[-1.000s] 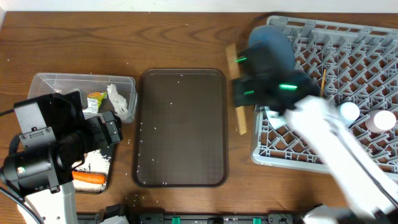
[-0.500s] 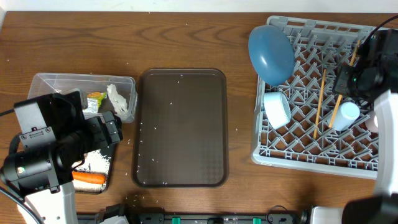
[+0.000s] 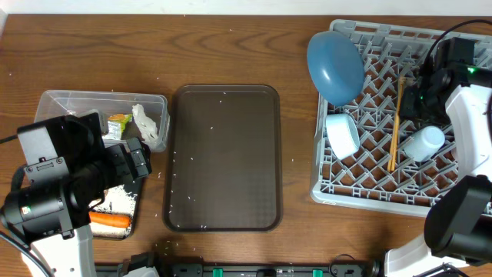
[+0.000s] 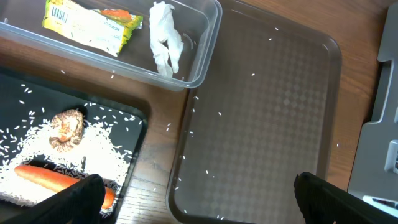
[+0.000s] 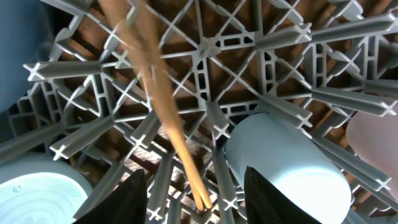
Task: Sort waste into correct bins and load items into the dishwasher rack
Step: 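Place the second chopstick in the rack with the right gripper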
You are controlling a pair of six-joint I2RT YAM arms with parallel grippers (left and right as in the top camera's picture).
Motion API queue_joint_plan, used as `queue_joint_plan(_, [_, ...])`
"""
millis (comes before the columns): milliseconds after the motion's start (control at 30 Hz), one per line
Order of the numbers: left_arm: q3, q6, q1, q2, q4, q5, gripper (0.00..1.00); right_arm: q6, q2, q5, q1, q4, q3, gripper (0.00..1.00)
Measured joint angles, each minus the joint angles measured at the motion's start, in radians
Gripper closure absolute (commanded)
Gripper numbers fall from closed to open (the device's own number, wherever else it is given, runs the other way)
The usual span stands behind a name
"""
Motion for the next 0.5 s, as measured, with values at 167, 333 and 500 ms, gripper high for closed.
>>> queue_joint_plan(167, [0.000,0.000,0.000,0.000,0.000,0.000,0.02,-0.003,-0.069,-0.087,0.017,-0.029,0.000,0.49])
queue_joint_plan(333, [0.000,0.000,0.000,0.000,0.000,0.000,0.02,-0.010,-0.276,-0.309,0.077,-0.058,0.011,0.27])
queue_joint_plan(500, [0.000,0.000,0.000,0.000,0.000,0.000,0.02,-0.001,-0.502,-0.445,0.185,-0.058,0.034,0.01])
